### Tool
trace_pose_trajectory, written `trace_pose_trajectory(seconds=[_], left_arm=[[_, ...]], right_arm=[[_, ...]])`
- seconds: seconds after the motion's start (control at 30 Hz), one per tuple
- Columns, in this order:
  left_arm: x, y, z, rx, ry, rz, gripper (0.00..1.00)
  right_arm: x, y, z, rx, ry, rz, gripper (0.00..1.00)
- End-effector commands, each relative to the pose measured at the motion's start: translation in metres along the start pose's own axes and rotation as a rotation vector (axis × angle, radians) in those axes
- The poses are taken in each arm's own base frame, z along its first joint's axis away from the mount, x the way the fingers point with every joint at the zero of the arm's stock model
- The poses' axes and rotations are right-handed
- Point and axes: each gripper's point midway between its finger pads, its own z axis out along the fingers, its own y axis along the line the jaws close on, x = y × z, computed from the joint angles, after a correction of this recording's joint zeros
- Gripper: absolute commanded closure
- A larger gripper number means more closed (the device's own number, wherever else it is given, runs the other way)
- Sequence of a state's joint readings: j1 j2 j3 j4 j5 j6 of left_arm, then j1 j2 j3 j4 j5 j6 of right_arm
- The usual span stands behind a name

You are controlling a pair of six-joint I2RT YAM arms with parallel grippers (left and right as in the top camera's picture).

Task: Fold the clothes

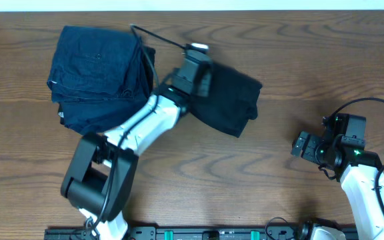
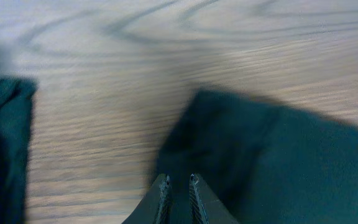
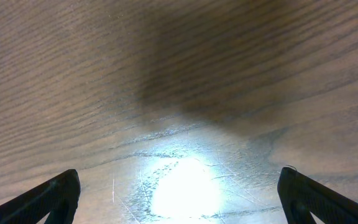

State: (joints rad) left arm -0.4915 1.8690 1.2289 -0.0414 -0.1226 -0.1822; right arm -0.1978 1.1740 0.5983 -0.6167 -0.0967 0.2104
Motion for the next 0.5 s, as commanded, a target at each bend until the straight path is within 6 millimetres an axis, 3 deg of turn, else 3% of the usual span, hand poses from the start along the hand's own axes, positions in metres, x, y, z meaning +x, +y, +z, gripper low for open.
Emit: trace_pose_trajectory(seconds=[0.0, 0.13, 0.23, 0.37, 0.47], left_arm=[[0.015, 0.01, 0.016, 0.049, 0.059, -0.018, 0.86], [0.032, 0.018, 0.034, 0.084, 0.114, -0.043, 0.86], [0.048, 0.01, 0.045, 0.139, 0.157, -0.047, 0.86], [0.063, -0.005, 0.05, 0.226, 0.205, -0.053, 0.86], [0.073, -0.003, 0.048, 0.223, 0.247, -0.055, 0.86]], right_arm=[[0.002, -0.003, 0.001, 0.007, 0.006, 0.009, 0.01], [0.002, -0.003, 0.001, 0.007, 0.006, 0.009, 0.01], [0.002, -0.003, 0.001, 0.007, 0.006, 0.009, 0.01], [0.002, -0.003, 0.001, 0.007, 0.006, 0.009, 0.01], [0.002, -0.003, 0.001, 0.007, 0.006, 0.009, 0.01]])
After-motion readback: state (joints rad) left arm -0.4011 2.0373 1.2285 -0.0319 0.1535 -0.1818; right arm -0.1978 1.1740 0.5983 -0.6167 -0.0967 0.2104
